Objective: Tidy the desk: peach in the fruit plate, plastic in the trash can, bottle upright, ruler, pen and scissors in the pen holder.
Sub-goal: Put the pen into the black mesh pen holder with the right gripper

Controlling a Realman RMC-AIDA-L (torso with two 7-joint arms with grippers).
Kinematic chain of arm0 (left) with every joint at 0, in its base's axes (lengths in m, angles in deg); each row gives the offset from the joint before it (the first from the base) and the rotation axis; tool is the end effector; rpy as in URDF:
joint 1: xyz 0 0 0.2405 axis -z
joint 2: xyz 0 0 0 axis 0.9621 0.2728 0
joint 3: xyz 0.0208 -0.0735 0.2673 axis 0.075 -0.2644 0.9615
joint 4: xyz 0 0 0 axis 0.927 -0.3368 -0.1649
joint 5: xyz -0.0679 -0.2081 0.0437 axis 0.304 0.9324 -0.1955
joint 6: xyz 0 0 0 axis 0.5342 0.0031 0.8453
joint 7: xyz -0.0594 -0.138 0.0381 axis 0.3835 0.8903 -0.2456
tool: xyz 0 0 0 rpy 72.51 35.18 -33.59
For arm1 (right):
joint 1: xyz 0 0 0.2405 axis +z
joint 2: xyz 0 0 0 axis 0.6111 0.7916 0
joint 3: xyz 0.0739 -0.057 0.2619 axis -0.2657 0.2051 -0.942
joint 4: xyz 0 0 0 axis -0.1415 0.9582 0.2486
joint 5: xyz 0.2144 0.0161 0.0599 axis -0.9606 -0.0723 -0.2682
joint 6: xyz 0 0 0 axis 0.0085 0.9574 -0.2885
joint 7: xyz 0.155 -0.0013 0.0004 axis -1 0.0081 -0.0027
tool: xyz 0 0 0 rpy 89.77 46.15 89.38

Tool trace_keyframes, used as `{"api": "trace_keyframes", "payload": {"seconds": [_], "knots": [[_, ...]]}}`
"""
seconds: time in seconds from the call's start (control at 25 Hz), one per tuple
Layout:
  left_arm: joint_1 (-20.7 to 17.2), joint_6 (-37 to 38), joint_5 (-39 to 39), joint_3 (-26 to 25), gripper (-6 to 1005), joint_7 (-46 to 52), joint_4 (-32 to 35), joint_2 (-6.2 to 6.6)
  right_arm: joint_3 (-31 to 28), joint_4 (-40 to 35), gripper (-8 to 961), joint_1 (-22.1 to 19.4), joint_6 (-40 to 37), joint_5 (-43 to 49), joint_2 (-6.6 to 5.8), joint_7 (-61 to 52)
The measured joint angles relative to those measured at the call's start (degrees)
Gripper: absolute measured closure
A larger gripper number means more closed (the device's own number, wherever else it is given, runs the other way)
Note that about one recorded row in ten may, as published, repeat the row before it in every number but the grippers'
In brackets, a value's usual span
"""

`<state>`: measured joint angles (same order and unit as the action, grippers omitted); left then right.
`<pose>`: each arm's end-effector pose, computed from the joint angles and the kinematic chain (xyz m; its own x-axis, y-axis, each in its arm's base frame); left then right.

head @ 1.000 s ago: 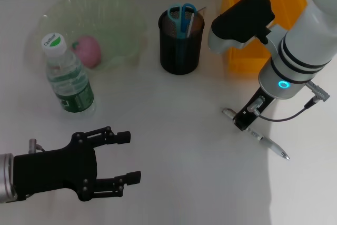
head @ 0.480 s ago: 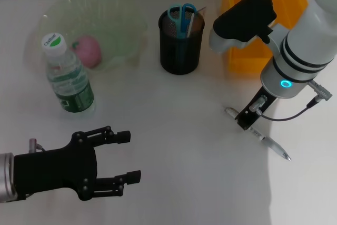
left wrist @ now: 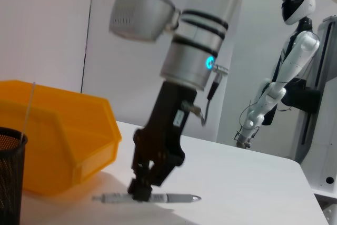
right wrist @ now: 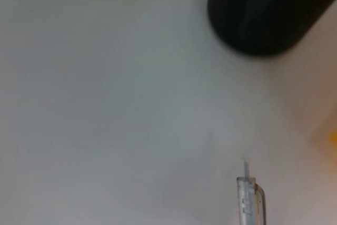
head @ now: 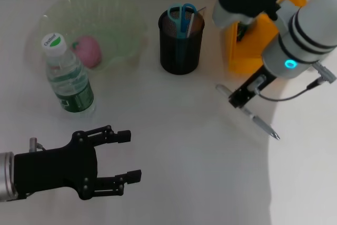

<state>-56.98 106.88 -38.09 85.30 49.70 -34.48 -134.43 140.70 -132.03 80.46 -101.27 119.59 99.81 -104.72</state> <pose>-0.3193 0.2478 -0.0418 0.7920 0.1975 0.5776 0.2824 -0.9574 -0.0600 0.1582 0.3880 -0.0675 0.6606 -0.7024 0.2651 -0.5256 -0.6848 -0.5047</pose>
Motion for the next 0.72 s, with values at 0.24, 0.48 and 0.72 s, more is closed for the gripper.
{"api": "trace_keyframes", "payload": {"seconds": [0.24,0.48,0.72], "knots": [[0.11,0.1,0.13,0.0,184,0.08,0.0,0.0,-11.04,-15.72,838,-4.49,1.57,-9.51,0.14,5.59],[0.24,0.05,0.11,0.0,184,0.08,0.0,0.0,-15.55,-15.97,840,-12.5,24.33,-33.1,0.31,26.79],[0.1,0.0,0.04,0.0,184,0.08,0.0,0.0,-13.8,1.72,842,-15.26,33.9,-70.89,0.28,67.67]]}}
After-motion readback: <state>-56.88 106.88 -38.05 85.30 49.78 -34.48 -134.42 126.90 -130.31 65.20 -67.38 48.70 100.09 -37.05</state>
